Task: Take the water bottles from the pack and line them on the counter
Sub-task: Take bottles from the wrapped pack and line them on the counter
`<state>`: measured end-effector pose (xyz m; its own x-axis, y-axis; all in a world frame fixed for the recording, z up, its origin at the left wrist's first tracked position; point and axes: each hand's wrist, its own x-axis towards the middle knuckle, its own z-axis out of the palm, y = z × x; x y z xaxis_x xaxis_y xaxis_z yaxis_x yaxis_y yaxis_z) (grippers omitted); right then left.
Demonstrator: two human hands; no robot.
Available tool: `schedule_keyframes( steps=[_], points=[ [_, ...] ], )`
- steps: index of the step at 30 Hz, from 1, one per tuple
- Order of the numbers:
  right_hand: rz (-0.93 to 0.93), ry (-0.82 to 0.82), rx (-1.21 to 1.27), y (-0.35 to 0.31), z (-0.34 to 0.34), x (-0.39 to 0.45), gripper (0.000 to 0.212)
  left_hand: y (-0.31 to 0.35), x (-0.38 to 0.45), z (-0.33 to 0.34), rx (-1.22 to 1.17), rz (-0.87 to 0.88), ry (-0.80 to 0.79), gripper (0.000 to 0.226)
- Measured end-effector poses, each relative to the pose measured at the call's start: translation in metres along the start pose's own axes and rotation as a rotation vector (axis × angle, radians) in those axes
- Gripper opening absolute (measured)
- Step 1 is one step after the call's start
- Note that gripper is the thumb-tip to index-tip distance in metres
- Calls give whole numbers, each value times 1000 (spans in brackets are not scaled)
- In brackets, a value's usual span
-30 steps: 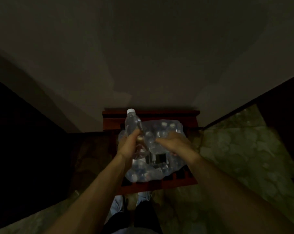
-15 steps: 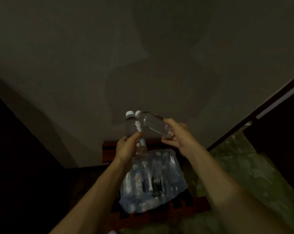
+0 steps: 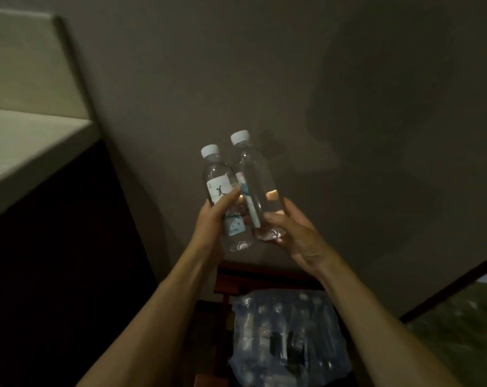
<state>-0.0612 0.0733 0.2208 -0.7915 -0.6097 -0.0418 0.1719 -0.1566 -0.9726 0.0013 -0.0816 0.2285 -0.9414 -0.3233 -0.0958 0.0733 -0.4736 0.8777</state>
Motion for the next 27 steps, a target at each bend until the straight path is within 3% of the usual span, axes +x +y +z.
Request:
schedule_keyframes(
  steps=[5,8,14,17,23,27],
  points=[
    [-10,36,-33,5,46,10,46,33,-17,-24,165,106,6,45],
    [-39,37,-25,7,68,13,57,57,-21,-36,252,138,47,54],
    [-142,56,-5,3,128,27,62,101,-32,-78,258,223,89,45],
    [-183,40,-25,5,172,37,60,139,-40,-115,341,302,93,33],
    [-223,34,-93,16,282,57,56,232,-61,-212,607,350,-83,43],
    [-216,-13,-150,17,340,69,51,271,-69,-269,747,402,-72,41]
  ],
)
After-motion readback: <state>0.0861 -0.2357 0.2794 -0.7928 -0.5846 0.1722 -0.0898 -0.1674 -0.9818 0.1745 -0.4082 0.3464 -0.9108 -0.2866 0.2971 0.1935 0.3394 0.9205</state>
